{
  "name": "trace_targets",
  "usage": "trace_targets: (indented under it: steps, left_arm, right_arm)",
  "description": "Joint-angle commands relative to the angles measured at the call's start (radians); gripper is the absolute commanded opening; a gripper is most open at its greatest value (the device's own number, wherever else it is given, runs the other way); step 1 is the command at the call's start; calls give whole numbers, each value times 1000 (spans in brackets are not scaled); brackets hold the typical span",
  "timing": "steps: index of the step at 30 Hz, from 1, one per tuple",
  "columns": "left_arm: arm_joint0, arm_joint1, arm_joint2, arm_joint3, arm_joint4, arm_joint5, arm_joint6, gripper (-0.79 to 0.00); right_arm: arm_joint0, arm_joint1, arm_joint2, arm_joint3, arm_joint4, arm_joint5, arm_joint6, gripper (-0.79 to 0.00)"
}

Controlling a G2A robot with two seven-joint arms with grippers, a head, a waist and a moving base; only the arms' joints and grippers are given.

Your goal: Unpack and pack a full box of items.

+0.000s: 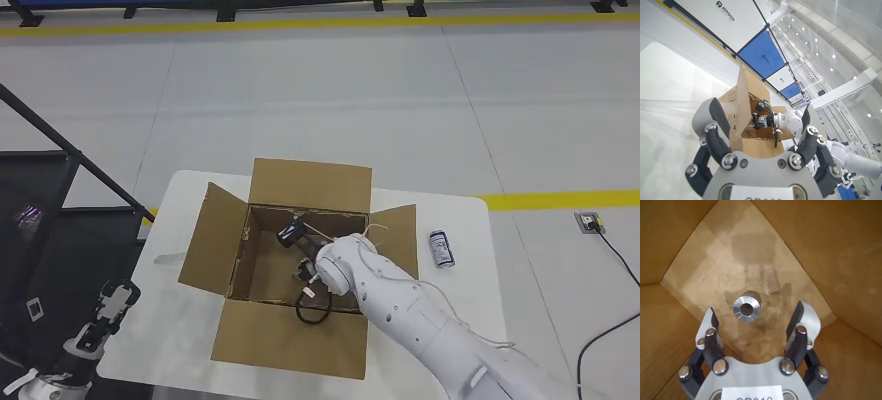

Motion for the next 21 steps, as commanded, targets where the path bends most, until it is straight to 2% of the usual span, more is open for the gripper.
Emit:
trace_targets:
  steps: [1, 2, 6, 8, 12, 14, 18, 21]
  left_arm:
    - [-2, 1, 1, 3, 0, 1, -2, 0]
    - [-3, 1, 2, 4, 2, 3, -4, 0]
    - [-7, 2, 4, 7, 4, 4, -7, 0]
    - [-9, 3, 4, 9, 4, 4, -7, 0]
    - [-11, 4, 6, 13, 4, 4, -9, 0]
    - [-14, 5, 8, 14, 5, 4, -10, 0]
    - [-21, 7, 13, 12, 11, 7, -14, 0]
    - [-28, 8, 21, 8, 12, 10, -23, 0]
  right_arm:
    - [3, -14, -4, 41, 8, -2, -15, -311]
    - [6, -21, -6, 58, 11, -6, -21, -394]
    - [12, -48, -11, 112, 23, -16, -41, -502]
    - [16, -58, -11, 132, 26, -21, -54, -613]
    - [27, -73, -4, 145, 25, -26, -85, -693]
    - [35, -76, 6, 138, 31, -30, -87, -785]
    - [42, -70, 36, 73, 37, -38, -68, -785]
    - [30, -49, 68, -31, 17, -25, -36, -785]
